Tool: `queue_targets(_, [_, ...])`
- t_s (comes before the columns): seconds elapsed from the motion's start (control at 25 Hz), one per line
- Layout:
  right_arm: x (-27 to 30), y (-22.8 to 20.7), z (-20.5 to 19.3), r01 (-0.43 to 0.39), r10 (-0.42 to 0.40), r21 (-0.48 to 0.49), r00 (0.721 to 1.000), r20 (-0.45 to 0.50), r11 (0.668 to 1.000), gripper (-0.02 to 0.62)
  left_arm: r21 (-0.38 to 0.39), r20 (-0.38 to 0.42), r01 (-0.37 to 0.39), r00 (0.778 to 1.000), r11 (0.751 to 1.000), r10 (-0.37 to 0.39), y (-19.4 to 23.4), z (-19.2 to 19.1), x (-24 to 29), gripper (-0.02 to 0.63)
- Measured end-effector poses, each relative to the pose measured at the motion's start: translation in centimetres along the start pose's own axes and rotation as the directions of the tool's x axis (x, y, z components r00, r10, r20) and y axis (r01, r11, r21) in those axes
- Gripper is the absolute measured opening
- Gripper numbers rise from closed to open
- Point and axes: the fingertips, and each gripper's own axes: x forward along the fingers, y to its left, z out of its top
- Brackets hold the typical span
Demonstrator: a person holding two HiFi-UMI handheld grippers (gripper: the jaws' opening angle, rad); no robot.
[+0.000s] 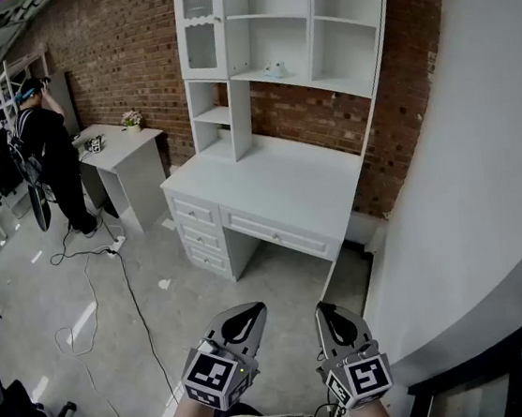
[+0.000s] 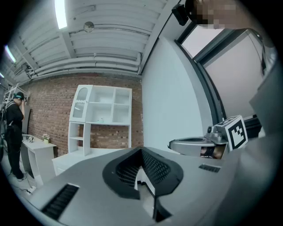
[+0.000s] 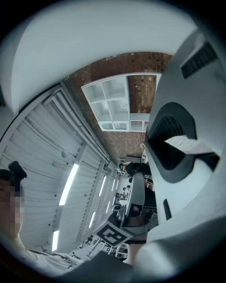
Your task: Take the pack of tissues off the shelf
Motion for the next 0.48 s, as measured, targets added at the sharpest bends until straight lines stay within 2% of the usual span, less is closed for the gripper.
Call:
queue_targets(0.28, [0.6, 0.0, -0.4, 0.004, -0.004, -0.008, 1.000, -0.016, 1.000, 0.002, -0.009, 0.001, -0.001, 1.000, 1.000, 0.001, 0.7, -0.2, 0.3, 0.014])
queue_targets(0.48, [0.6, -0.7, -1.3, 0.037, -0.036, 0.025, 0.999, -0.036, 0.999, 0.003, -0.023, 0.000, -0.005, 1.000, 1.000, 0.005, 1.0, -0.8, 0.3, 0.014])
